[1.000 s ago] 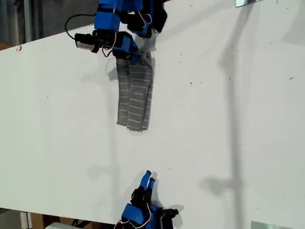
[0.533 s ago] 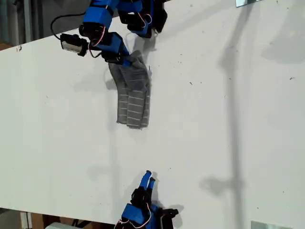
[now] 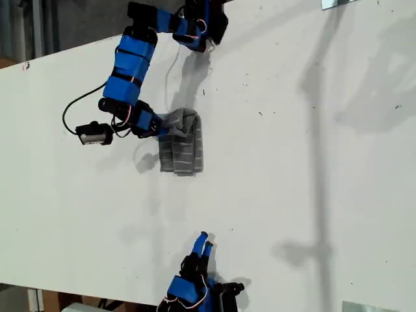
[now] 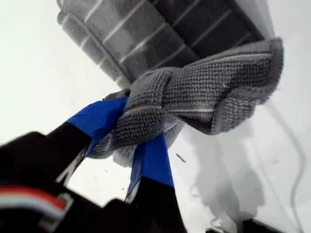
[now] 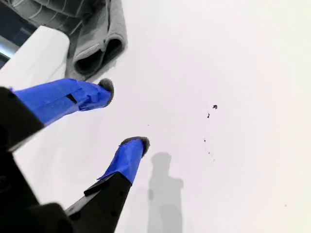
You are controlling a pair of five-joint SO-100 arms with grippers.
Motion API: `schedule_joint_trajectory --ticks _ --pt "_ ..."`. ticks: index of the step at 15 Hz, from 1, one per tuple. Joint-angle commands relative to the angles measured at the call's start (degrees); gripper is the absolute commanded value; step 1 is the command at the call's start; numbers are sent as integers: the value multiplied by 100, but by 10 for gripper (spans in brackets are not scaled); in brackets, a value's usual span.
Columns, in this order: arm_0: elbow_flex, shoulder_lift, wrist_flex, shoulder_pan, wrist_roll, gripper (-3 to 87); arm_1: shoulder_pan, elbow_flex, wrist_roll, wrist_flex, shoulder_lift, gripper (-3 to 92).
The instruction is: Grasp corners of a square towel and fold twice.
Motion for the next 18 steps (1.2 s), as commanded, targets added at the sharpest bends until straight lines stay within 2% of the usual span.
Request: schedule_joint_trajectory --ticks 1,6,9,11,13,16,18 --pt "-88 -88 -9 35 -62 190 -220 -1055 -633 -185 -554 -1" --pt "-97 -176 -26 -26 -62 190 -571 -1143 -1468 -703 -439 -1" --pt "-105 -185 -26 -26 -70 189 -527 -1178 -1529 -773 -264 -1" --pt "-105 -193 -35 0 -79 189 -501 -1266 -1644 -914 -246 306" --pt "-105 -211 -35 0 -79 189 -334 -1450 -1740 -940 202 433" --pt "-114 -290 -53 -35 -70 189 44 -1178 -1600 -677 1538 451" --pt "-123 -316 -53 -35 -62 189 114 255 -1222 -817 2646 427"
